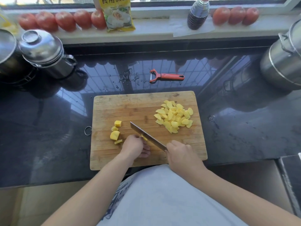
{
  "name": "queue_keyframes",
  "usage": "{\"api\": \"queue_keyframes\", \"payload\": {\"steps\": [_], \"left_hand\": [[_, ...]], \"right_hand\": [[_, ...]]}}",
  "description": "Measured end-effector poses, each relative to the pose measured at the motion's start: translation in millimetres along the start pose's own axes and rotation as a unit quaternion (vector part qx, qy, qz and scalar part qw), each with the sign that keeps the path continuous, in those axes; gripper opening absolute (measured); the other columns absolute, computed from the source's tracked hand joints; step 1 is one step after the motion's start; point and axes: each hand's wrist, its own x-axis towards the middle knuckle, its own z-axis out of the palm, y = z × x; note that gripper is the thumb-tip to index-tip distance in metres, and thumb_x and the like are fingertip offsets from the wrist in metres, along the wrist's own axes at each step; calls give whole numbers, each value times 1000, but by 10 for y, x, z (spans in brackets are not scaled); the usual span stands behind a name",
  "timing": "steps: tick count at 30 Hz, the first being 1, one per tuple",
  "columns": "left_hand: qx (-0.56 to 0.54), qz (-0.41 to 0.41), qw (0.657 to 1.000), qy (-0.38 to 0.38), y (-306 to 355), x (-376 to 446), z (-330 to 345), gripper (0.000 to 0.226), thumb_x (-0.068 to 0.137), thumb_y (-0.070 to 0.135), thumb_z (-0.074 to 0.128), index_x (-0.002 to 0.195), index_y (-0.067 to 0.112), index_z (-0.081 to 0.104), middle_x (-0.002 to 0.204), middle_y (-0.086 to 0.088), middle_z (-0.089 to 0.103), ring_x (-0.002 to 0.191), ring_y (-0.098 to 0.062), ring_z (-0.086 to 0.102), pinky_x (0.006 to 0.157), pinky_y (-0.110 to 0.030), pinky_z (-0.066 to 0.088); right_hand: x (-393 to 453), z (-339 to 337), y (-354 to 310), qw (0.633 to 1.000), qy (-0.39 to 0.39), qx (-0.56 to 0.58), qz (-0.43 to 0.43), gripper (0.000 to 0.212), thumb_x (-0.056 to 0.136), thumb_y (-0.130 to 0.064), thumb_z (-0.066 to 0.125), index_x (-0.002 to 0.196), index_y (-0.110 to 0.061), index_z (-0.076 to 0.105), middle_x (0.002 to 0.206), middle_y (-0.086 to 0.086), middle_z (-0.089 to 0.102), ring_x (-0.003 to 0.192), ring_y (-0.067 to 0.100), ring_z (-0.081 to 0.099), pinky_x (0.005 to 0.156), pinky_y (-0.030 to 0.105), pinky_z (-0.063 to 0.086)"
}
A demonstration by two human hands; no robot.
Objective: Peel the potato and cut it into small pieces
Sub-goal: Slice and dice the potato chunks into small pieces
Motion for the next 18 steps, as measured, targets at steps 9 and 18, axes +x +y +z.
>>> {"api": "queue_keyframes", "payload": {"steps": [9,18], "left_hand": [[0,2,1000,7,-54,99,29,28,108,12,41,89,-4,55,70,-25,66,60,-36,67,54,-41,58],[12,-6,1000,10,-22,84,11,21,105,8,44,112,-5,60,80,-27,72,69,-40,72,60,-45,63]], "right_hand": [[23,-12,-5,998,-53,-42,-15,12,91,-4,49,88,-15,53,88,6,53,68,36,59,53,36,32],[322,45,-133,999,26,22,-12,17,96,-14,55,79,-17,52,79,4,55,60,36,55,48,38,39]]}}
